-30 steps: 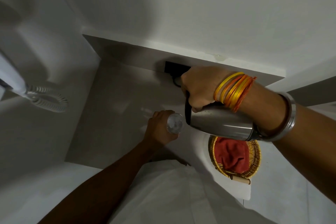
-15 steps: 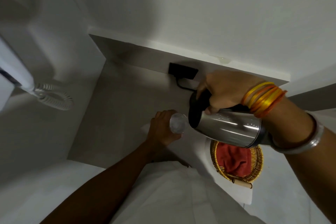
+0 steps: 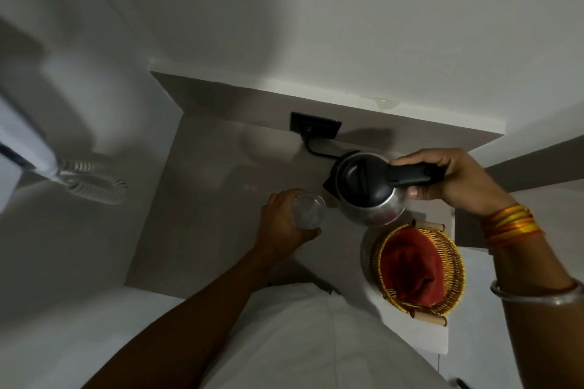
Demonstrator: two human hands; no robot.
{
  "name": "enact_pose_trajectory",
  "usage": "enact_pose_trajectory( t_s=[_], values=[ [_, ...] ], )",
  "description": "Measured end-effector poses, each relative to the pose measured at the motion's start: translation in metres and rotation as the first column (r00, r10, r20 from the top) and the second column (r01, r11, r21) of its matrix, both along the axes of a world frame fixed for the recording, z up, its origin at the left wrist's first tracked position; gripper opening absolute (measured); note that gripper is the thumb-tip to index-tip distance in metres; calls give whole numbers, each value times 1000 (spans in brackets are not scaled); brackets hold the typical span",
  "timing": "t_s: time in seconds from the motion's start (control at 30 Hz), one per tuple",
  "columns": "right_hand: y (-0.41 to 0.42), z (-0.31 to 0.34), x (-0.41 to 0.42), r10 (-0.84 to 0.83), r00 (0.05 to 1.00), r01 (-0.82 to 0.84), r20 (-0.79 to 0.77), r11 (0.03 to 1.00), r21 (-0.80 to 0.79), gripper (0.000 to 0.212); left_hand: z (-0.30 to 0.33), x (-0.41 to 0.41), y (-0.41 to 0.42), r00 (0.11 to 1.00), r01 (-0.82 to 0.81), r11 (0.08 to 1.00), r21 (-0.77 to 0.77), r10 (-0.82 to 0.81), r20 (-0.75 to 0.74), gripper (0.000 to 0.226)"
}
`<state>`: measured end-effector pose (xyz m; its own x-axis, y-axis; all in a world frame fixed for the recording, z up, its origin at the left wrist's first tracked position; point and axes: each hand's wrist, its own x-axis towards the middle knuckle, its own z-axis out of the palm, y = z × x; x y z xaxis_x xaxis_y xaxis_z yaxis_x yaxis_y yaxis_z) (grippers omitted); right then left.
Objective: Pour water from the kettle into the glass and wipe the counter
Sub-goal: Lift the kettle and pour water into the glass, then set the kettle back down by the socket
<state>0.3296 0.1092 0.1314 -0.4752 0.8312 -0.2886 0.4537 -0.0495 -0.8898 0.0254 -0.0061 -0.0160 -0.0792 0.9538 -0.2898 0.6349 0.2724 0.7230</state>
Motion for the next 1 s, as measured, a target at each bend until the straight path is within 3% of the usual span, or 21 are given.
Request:
enact_pose_trajectory(
  t_s=[0.33,0.5,0.6,0.83,1.0],
  values=[
    [9,-54,24,-316,917,309,-245,949,-67,58,4,-4,0,1000,-21,996,87,22,-17,78],
    [15,-71,32,-348,907,337,-237,938,-87,63,2,-7,-5,999,-31,996,86,33,-22,78],
    [14,-75,36,-370,891,354,-262,929,-108,48,6,-8,-7,999,-44,994,101,44,-5,79],
    [16,-85,43,-386,905,379,-178,923,-72,62,11,-12,-9,1000,-13,997,73,11,20,75],
    [20,-85,37,-393,906,384,-158,920,-84,60,11,-10,-11,999,-17,999,37,16,28,82]
  ],
)
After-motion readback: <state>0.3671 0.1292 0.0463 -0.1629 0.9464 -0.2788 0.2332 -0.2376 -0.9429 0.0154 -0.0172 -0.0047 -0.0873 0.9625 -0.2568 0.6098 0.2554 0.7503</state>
